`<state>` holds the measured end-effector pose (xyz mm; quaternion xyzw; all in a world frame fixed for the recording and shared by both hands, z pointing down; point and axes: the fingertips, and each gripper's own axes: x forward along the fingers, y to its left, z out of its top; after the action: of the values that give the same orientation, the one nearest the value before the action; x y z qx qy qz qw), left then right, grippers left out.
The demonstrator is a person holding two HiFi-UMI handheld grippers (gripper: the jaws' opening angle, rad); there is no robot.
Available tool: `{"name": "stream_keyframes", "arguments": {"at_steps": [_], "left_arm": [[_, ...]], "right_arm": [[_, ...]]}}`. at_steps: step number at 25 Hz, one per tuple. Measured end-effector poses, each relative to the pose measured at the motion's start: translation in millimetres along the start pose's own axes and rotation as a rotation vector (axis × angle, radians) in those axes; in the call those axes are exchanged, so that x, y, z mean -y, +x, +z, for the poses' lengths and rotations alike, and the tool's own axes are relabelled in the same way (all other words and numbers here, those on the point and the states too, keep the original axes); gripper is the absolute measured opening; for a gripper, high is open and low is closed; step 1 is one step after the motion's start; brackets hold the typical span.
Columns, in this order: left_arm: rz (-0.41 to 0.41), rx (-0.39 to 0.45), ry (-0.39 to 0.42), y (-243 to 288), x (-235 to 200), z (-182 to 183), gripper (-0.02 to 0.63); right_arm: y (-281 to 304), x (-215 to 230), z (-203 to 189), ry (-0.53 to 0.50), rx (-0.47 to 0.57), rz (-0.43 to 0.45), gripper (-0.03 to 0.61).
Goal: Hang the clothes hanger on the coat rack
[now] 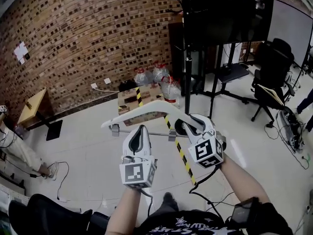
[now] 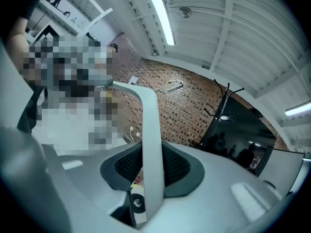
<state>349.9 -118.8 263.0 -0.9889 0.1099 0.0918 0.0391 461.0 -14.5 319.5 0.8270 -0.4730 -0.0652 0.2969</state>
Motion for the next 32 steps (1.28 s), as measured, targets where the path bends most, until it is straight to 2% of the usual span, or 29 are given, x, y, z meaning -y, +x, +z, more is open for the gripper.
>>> {"name": "stream_keyframes", "arguments": {"at_steps": [5, 10, 16, 19, 24, 28, 32], "left_arm": [[-0.055, -0.008, -0.047, 48.4, -7.5, -14.1, 0.005], [-0.119, -0.006, -0.060, 98.9, -22.5, -22.2, 0.005], [-0.191, 0.032, -0.099, 149.8, -23.3, -27.8, 0.005], [-0.237, 0.016, -0.106, 169.2, -9.4, -46.6, 0.005], [-0.265, -0.003, -0.092, 198.0, 9.8, -72.3, 0.005], [-0.256, 0.000, -0.065, 235.0, 22.8, -84.9, 0.005], [-0.206, 0.008, -0.069, 279.1, 32.1, -91.4, 0.005]], "right_arm": [[30.6, 25.7, -12.1, -0.012, -0.034, -0.061, 0.109], [52.3, 54.5, -24.0, 0.038, -0.077, -0.141, 0.109], [66.0, 83.9, -45.6, 0.044, -0.131, -0.212, 0.109], [76.5, 96.1, -54.4, 0.015, -0.145, -0.218, 0.109], [102.0, 117.9, -74.4, -0.011, -0.137, -0.213, 0.109], [129.0, 145.0, -93.3, -0.022, -0.104, -0.190, 0.109], [160.9, 179.5, -111.2, -0.033, -0.072, -0.162, 0.109]]}}
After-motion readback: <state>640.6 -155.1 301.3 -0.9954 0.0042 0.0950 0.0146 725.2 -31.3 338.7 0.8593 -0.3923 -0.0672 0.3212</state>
